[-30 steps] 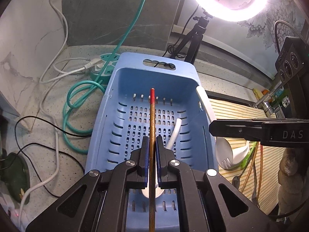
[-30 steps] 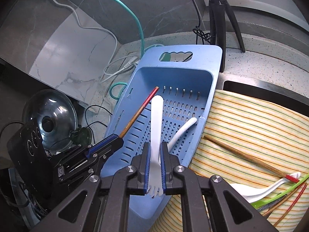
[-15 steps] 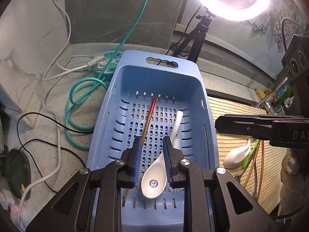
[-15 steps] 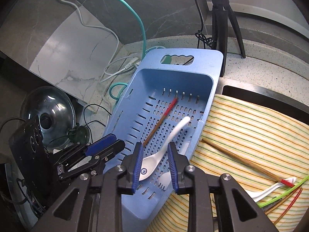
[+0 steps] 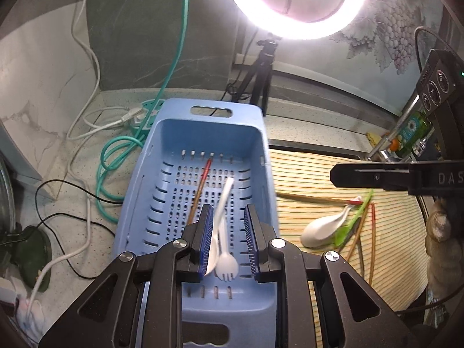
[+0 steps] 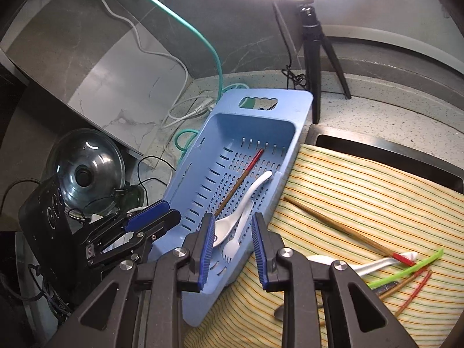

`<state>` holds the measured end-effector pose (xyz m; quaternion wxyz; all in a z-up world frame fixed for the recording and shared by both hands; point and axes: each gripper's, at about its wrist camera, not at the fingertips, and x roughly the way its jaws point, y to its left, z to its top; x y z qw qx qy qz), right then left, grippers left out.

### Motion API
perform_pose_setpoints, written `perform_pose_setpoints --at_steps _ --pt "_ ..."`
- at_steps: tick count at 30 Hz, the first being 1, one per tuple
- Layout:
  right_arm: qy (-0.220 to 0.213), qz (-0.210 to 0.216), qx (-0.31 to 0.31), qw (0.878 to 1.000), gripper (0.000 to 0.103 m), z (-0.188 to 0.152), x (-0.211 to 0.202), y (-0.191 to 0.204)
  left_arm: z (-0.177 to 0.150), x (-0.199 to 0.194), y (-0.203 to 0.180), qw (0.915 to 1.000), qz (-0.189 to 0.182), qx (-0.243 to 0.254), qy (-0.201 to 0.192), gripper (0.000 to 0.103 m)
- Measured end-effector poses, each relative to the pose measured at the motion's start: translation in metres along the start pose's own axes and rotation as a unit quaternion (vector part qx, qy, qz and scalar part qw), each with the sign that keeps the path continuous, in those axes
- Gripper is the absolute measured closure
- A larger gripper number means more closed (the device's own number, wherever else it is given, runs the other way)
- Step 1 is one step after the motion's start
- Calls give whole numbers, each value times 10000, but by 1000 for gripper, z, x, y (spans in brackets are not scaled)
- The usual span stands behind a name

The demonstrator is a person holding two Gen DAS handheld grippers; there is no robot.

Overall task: Organize utensils
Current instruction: 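Grasp the metal fork with the left gripper while the right gripper grasps a metal spoon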

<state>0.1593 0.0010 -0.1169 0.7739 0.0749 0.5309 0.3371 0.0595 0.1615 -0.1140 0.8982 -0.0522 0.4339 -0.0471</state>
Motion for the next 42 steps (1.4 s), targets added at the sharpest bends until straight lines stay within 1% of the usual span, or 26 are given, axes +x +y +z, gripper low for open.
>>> perform_pose_setpoints --at_steps 5,10,14,18,23,26,28,32,35,39,42 --pt "-109 -46 52 9999 79 -11 -35 -23 -5 -12 -33 9996 -186 195 -77 83" --pt "-166 -182 202 9995 79 -26 -63 -55 -11 -17 -64 9984 -403 383 -101 83" --pt "-138 -367 346 9986 79 -41 -77 -82 -17 -16 -90 9965 -615 567 -43 83" --pt "-85 -500 590 9970 79 -58 -84 -110 -26 -8 -110 9943 -829 661 106 83" --pt "3 -608 879 9943 79 -77 -85 -142 -41 5 -132 9922 -995 698 282 83" --pt "52 -587 1021 9930 79 -87 -83 -155 -53 13 -140 9909 -1091 676 416 83" --pt "109 -497 1114 9925 79 -93 -80 -161 -59 16 -144 9901 -1146 653 482 83" --pt "271 -248 1159 9926 79 -100 -71 -163 -75 21 -152 9881 -1210 704 643 83" --pt "445 -66 1088 9930 79 -103 -60 -158 -86 21 -156 9869 -1206 769 746 83" --pt "695 167 1018 9922 79 -106 -42 -150 -100 21 -159 9853 -1276 706 890 83" --pt "875 181 930 9916 79 -107 -27 -146 -112 21 -164 9831 -1355 687 1017 83"
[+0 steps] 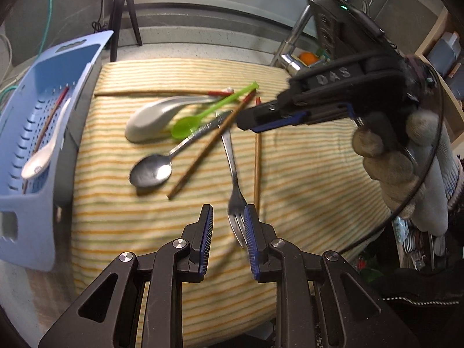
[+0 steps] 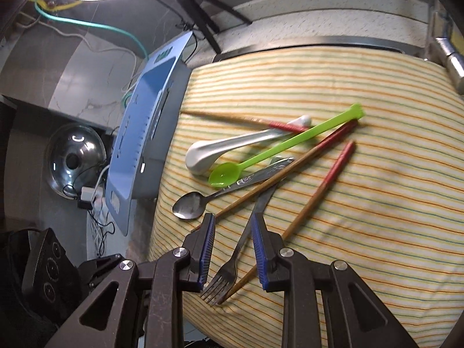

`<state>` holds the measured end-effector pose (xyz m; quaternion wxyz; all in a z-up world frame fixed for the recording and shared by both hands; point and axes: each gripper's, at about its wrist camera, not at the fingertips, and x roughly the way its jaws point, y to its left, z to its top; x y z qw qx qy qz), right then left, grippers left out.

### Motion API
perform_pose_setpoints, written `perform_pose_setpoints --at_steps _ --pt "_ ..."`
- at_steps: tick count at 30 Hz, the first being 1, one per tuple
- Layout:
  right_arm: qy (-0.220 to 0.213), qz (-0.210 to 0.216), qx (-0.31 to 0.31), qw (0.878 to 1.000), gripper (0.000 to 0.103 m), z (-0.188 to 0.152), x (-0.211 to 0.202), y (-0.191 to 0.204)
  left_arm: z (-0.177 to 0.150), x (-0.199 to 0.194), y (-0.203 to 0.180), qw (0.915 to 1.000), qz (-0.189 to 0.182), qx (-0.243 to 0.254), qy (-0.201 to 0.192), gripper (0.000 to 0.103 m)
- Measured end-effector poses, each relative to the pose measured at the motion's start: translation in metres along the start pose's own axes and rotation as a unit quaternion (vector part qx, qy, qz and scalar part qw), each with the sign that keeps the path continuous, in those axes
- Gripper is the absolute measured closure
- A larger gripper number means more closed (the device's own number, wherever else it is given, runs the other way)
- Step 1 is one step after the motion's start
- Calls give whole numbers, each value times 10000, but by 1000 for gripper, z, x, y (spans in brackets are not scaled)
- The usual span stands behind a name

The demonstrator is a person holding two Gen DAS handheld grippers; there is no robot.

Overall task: Organize utensils
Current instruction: 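Grasp the metal fork with the left gripper while the right gripper grasps a metal spoon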

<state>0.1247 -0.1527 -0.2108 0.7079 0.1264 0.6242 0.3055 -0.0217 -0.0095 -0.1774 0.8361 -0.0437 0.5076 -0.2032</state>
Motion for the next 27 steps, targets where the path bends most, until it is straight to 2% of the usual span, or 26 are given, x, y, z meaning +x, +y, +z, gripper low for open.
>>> perform_pose_setpoints --at_steps 3,7,10,16,20,27 --pt "181 21 6 9998 79 0 14 0 -9 6 -7 9999 -75 -12 104 82" --pt "339 -25 -35 9994 79 -1 25 -1 -16 13 -17 9998 -147 27 145 74" --pt "411 -43 -31 9991 79 -2 29 -4 -16 17 -22 9998 -139 45 160 74" --pt "537 10 73 9985 79 -3 35 -9 -17 28 -29 9993 196 199 245 74" --pt "559 -16 88 9984 77 -4 39 -7 -17 30 -30 9986 307 321 278 74" --pt "591 22 253 9979 77 -3 46 -8 -13 29 -12 9990 335 227 212 74"
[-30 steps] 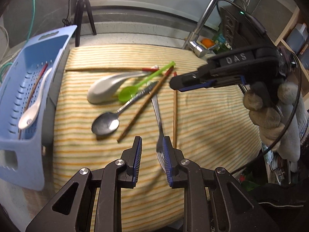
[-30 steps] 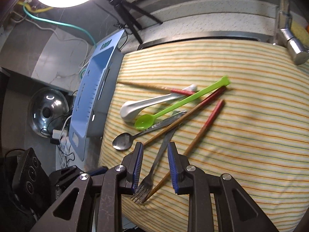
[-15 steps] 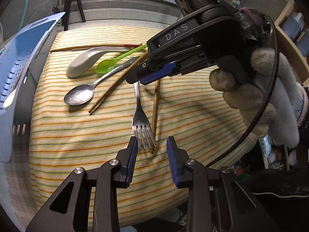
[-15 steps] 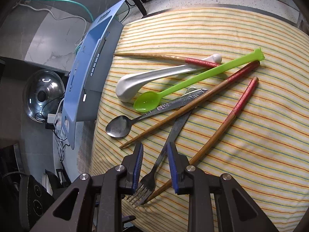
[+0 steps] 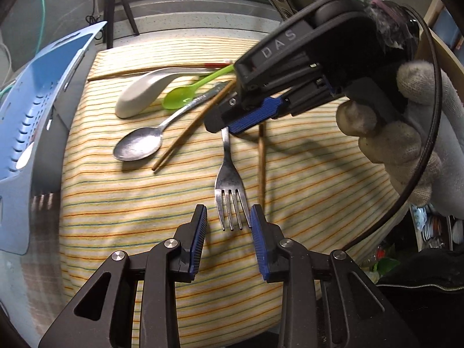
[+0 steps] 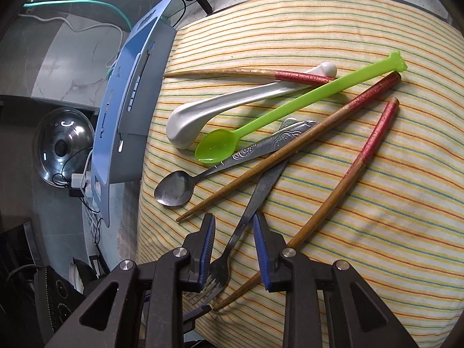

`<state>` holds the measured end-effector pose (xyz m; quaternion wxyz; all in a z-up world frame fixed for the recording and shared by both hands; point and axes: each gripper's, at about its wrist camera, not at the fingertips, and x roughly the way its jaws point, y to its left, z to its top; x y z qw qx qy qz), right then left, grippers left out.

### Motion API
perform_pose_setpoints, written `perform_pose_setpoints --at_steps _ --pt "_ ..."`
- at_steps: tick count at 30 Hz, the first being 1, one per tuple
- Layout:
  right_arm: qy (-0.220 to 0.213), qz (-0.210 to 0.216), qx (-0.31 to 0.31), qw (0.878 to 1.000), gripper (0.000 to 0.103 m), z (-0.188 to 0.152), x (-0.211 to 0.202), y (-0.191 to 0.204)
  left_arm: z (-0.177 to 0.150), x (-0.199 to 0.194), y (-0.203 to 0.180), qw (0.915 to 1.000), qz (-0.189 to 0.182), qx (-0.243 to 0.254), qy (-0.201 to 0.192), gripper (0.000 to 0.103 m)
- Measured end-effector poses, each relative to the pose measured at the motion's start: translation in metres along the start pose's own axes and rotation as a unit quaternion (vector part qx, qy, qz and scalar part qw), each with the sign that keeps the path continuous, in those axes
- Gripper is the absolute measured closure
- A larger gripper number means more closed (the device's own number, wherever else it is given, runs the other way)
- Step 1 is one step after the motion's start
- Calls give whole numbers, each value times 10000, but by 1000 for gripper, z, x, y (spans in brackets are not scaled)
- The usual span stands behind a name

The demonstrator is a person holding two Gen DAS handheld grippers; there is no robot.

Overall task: Organize utensils
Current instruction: 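Grasp the metal fork with the left gripper while the right gripper grasps a metal spoon, then carry the metal fork and metal utensil into the blue basket and open both grippers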

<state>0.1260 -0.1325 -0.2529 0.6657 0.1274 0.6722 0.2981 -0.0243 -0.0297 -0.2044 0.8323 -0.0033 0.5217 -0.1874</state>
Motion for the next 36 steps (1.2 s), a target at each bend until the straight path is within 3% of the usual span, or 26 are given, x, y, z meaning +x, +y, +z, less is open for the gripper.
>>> perform_pose_setpoints --at_steps 12,14,18,23,36 --pt "-128 -481 33 9988 78 0 6 15 -11 2 -3 9999 4 104 -134 74" --pt "-128 -546 21 9984 78 0 7 16 -13 1 -6 9997 119 98 -187 81" --pt "-153 -582 65 9982 81 0 7 17 -12 -5 -9 9996 38 -8 -265 82" --pt "-159 -471 219 9985 89 -2 7 13 -12 -12 -9 9994 68 30 -347 82" --pt "-206 5 638 9977 90 -28 -6 2 -28 -37 -7 9988 -263 -32 -407 82"
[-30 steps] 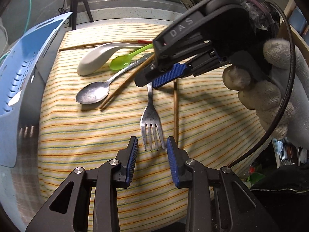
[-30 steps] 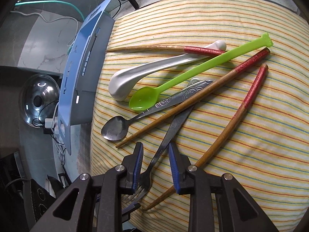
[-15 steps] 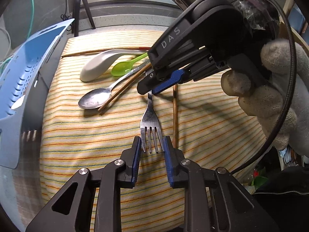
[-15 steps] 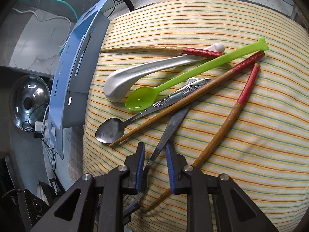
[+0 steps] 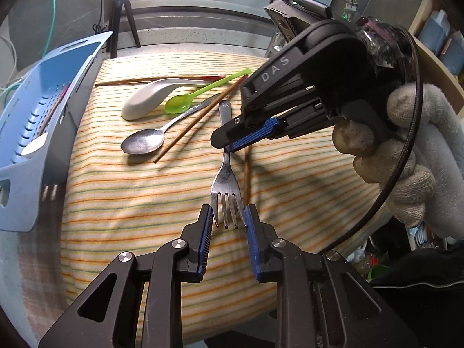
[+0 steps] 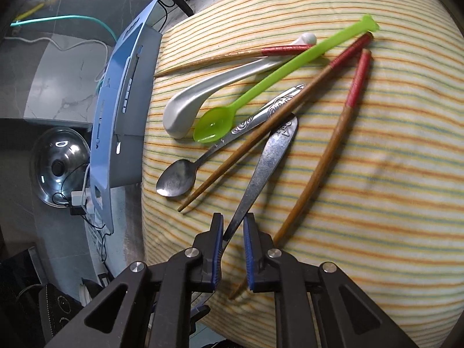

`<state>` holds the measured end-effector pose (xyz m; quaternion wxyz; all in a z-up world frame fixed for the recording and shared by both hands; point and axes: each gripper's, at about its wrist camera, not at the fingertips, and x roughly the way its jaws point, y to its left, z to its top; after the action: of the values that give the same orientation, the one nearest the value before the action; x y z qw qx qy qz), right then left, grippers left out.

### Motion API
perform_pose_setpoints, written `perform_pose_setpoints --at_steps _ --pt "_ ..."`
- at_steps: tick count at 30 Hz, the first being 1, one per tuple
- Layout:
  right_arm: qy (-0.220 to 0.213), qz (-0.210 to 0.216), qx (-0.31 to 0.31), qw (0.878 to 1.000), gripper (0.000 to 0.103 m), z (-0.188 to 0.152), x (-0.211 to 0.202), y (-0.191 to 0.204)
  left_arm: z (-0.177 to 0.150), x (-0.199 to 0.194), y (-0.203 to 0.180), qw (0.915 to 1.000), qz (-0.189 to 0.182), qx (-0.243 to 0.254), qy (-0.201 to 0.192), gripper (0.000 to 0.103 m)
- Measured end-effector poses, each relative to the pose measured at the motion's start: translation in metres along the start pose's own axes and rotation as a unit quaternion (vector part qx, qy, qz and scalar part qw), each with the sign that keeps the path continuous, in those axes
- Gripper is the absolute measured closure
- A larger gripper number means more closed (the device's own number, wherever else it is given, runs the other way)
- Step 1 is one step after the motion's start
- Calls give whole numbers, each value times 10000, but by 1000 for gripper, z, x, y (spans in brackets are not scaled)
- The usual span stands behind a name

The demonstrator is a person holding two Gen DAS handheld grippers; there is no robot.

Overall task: Organize utensils
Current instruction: 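Carry the metal fork and metal utensil into the blue basket and open both grippers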

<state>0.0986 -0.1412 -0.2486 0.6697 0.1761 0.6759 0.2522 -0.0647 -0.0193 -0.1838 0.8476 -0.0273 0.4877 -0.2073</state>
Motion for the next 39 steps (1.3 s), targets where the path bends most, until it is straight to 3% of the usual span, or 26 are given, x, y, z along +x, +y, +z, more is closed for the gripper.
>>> perform_pose_setpoints --at_steps 8,13,25,39 --pt "-234 131 93 9996 91 -7 -20 7 6 -15 -2 9998 -78 82 -183 82" --pt "-442 227 -49 9988 92 1 -32 32 15 -33 7 9992 1 102 -394 81" --pt "-740 434 -592 9946 95 47 -24 127 45 -60 75 9956 374 -158 -841 82" --pt "-661 361 -926 9928 95 95 27 197 61 -63 159 9921 711 -484 -910 82"
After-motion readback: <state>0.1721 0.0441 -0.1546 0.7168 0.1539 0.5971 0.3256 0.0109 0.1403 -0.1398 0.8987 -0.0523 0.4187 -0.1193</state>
